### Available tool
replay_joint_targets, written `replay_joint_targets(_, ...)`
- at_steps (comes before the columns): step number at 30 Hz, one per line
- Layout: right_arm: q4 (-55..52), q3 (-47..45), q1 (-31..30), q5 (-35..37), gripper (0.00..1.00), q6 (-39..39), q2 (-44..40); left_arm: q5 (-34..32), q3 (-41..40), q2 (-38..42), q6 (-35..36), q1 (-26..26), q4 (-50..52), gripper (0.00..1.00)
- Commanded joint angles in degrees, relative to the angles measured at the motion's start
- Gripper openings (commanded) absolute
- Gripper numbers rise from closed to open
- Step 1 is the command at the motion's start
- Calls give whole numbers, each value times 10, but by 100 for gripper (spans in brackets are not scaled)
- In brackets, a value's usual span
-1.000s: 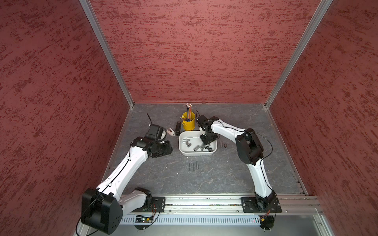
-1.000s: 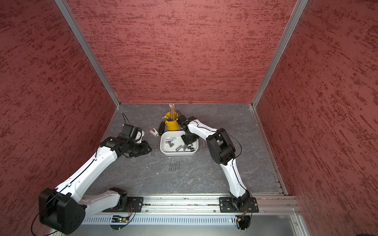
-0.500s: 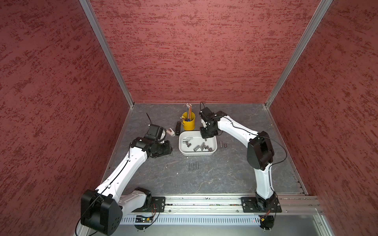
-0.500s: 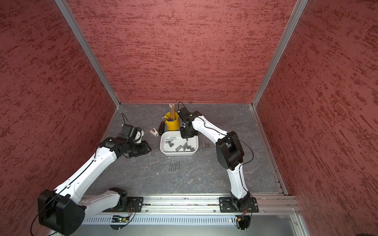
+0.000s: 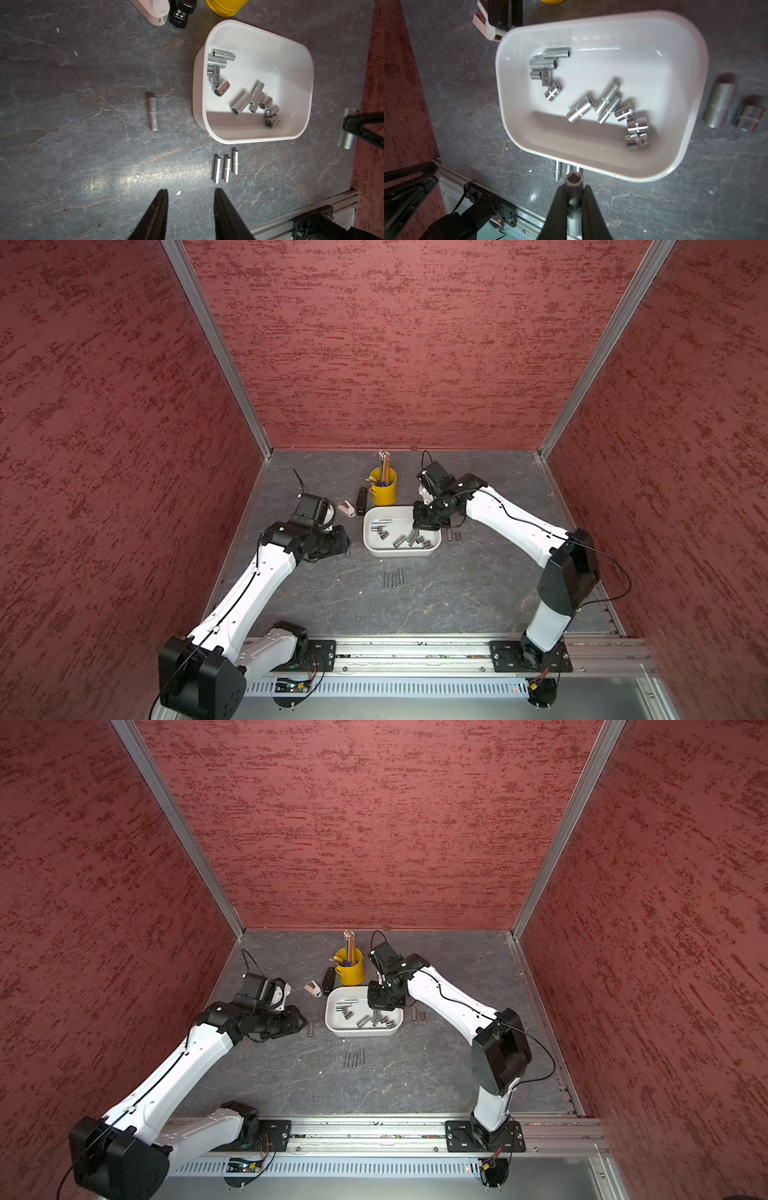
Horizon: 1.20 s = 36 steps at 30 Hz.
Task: Take out the socket from the storage box
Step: Place the socket head at the center of the board.
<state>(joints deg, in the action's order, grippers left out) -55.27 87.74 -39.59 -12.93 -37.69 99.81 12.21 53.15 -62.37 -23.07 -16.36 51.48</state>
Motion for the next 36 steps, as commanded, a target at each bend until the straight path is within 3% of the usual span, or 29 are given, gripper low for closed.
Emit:
replay_joint_targets(1, 33, -56, -32, 11, 6, -50, -39, 9, -6, 14, 7, -1, -9, 39)
replay_joint_targets(11, 114, -164, -122, 37, 6, -112, -16, 7, -6, 23, 6, -7, -9, 40)
replay_joint_targets(25, 151, -156, -129, 57, 7, -106, 78, -1, -8, 21, 5, -14, -7, 40)
replay_joint_targets(36, 152, -155, -129, 73, 13, -101, 97, -2, -8, 14, 5, -14, -6, 40)
